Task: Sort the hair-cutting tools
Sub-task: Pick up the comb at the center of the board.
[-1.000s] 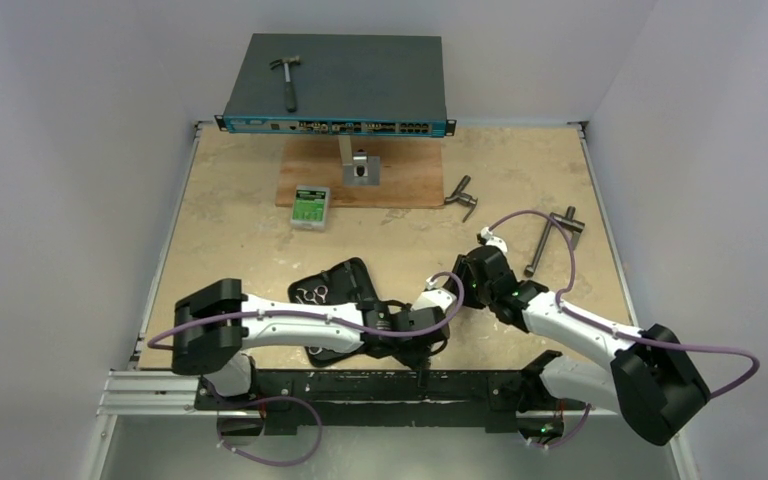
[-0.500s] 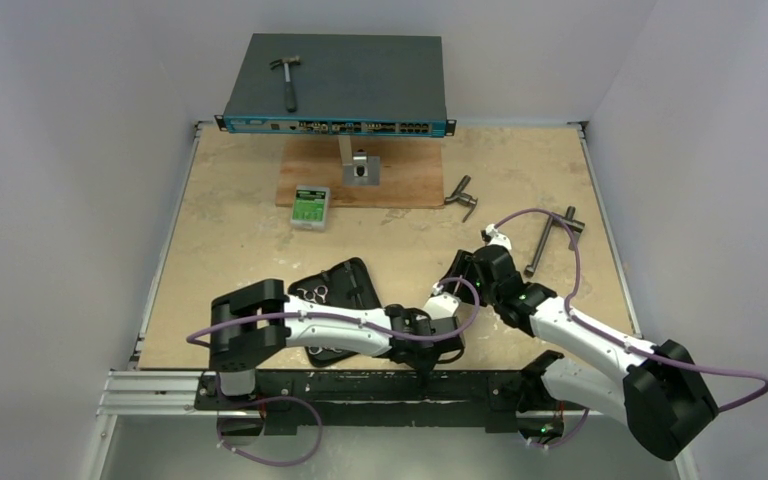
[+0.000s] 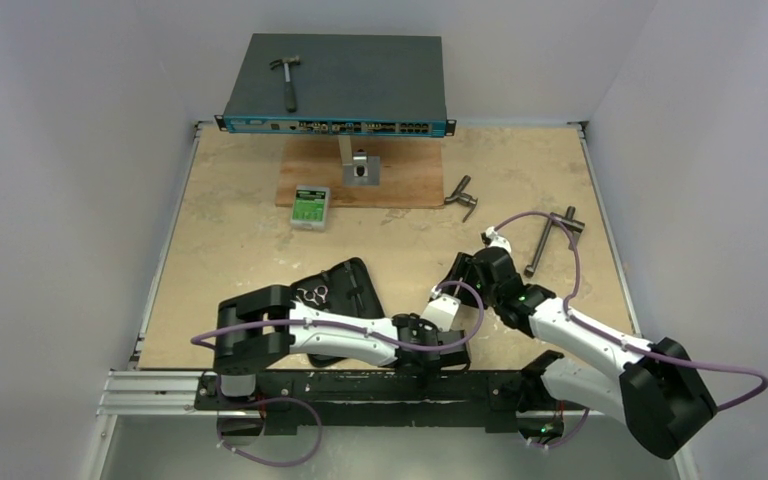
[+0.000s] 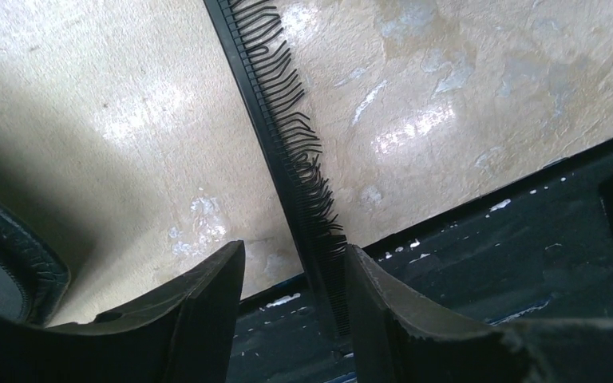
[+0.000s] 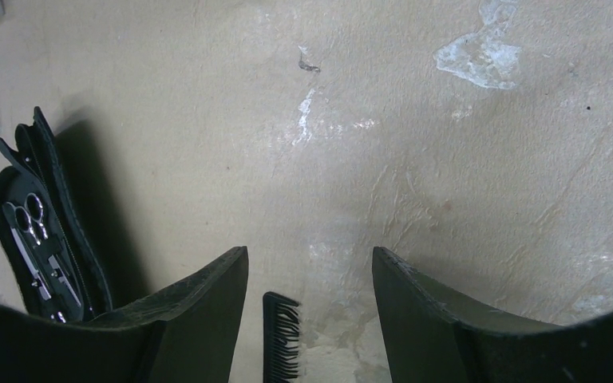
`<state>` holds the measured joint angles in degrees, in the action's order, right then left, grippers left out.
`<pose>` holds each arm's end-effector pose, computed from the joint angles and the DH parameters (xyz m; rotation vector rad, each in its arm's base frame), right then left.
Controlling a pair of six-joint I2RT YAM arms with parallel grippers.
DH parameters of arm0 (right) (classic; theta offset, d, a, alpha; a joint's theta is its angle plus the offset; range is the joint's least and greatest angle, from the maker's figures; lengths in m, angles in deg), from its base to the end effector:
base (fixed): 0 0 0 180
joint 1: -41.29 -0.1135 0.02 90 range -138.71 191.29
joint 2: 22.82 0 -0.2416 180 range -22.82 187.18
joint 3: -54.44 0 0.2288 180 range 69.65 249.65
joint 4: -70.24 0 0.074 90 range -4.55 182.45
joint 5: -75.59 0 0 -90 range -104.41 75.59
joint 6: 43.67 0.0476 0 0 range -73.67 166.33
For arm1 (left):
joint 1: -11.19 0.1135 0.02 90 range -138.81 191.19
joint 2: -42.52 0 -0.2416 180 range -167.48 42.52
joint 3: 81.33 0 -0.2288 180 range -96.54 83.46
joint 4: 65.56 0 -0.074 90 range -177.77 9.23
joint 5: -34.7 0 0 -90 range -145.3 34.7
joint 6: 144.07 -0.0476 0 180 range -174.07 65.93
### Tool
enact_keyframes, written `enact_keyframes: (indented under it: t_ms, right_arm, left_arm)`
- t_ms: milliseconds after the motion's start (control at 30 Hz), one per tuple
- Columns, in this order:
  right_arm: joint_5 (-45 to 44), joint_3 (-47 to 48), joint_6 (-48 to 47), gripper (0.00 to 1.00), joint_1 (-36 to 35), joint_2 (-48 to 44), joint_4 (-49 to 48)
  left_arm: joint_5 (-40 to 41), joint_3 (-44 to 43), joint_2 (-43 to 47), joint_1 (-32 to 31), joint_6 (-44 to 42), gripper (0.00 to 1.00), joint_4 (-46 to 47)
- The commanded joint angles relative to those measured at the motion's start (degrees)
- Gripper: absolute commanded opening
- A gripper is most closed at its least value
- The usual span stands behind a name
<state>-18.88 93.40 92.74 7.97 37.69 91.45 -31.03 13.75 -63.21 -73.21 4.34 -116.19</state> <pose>0.1717 0.1084 0.1573 0.3135 2.3741 0.5994 0.0523 -0.3332 0.1535 0.5016 2.5846 -0.2271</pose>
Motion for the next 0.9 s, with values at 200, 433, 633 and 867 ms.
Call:
enact_keyframes:
  t_ms: [200,433,633,867]
  right_arm:
    - [-0.2,0.0,0.2,0.59,0.6,-3.4,0.5]
    - [-0.2,-0.2,0.4,0.59,0.8,-4.1,0.8]
    - [0.0,-0.3,0.4,0.59,1.0,-4.9,1.2]
    - [0.0,-0.3,-0.1,0.59,1.2,-5.6,1.5]
  left_arm:
    - [2.4,-3.0,-3.3,-0.9,8.0,0.47,-1.5]
    - [2.6,-5.4,-5.6,-0.9,11.1,0.4,-5.6]
    - [2.8,-3.5,-4.1,-0.9,13.9,0.26,-6.2]
    - [3.8,-1.8,-1.5,-0.9,13.8,0.09,-5.4]
